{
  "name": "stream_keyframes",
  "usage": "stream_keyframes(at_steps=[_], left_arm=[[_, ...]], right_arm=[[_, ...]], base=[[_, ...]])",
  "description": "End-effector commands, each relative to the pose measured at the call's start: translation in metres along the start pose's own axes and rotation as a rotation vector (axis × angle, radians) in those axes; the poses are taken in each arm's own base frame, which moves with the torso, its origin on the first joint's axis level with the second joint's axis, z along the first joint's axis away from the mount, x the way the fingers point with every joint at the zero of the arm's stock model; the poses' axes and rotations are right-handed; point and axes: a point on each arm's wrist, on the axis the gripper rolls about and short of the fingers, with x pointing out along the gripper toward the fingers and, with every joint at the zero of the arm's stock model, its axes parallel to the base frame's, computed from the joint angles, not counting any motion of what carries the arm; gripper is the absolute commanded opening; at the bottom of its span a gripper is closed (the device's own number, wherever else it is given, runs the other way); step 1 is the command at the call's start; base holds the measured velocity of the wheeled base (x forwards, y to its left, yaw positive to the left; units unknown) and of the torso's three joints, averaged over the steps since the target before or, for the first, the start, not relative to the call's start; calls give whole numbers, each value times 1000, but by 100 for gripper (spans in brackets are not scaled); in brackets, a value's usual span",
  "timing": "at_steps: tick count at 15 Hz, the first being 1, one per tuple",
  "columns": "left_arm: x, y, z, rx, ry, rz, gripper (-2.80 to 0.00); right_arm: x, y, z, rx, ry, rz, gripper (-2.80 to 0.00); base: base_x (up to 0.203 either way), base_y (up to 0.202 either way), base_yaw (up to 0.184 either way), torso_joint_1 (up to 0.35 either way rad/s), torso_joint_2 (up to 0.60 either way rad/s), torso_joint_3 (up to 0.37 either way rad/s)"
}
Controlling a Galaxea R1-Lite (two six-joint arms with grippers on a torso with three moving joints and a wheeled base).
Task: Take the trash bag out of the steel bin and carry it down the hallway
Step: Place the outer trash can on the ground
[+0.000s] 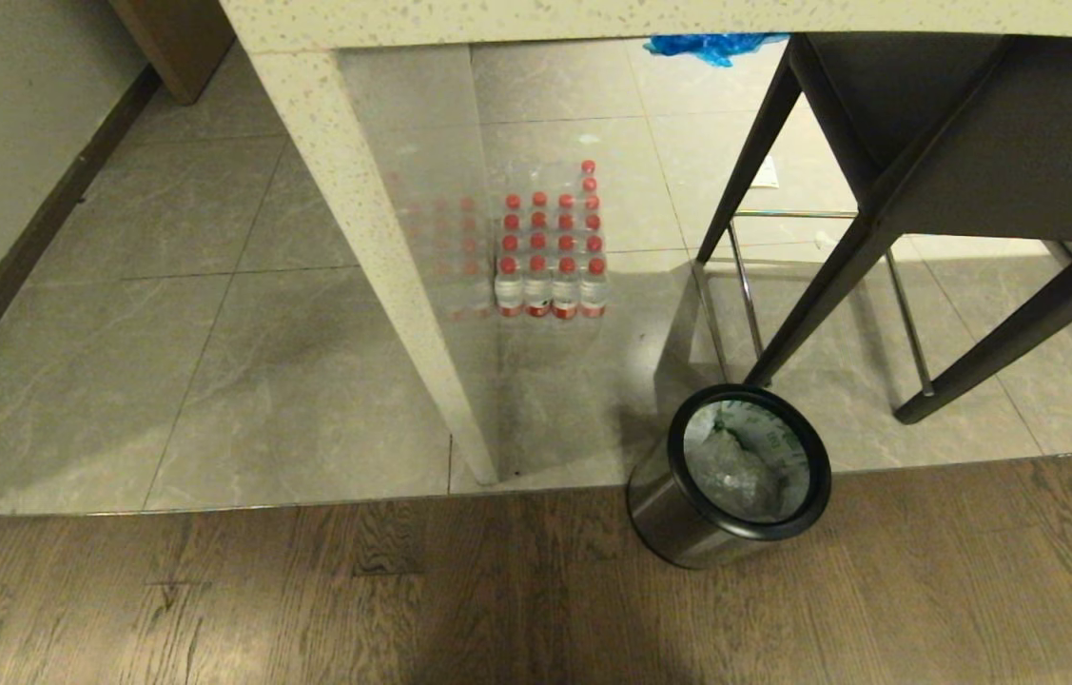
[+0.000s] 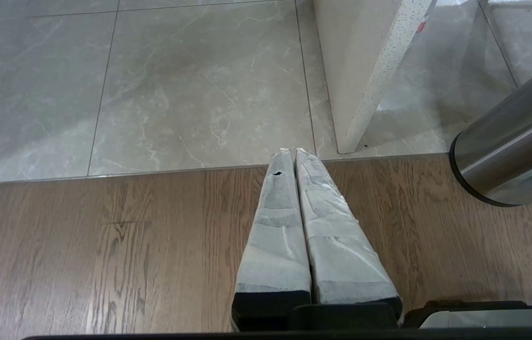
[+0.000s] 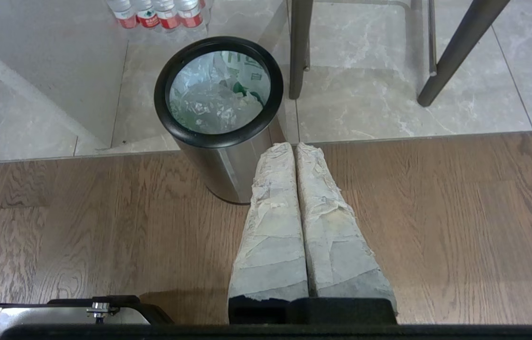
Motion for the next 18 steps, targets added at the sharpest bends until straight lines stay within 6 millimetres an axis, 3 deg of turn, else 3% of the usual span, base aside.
stream_keyframes(at_steps=[1,5,6,9,11,14,18], left_arm=[[0,0,0,0,2,1,-280],[0,0,0,0,1,0,-280],[0,0,0,0,1,1,-280],[0,0,0,0,0,1,-280],[0,0,0,0,1,1,-280],[0,0,0,0,0,1,-280],[0,0,0,0,0,1,-280]], right_arm=[[0,0,0,0,-1,0,-280],[-1,0,1,-12,29,1,-280],[-4,0,9,-4,25,4,-280],[-6,0,60,23,121,11,-280],[10,0,93,32,287,12,-280],[60,3,124,68,599,87,-280],[161,9,115,155,1003,106,-280]], base=[[0,0,0,0,0,0],[0,0,0,0,0,0],[0,0,0,0,0,0],[0,0,0,0,0,0],[0,0,0,0,0,0],[0,0,0,0,0,0],[0,0,0,0,0,0]])
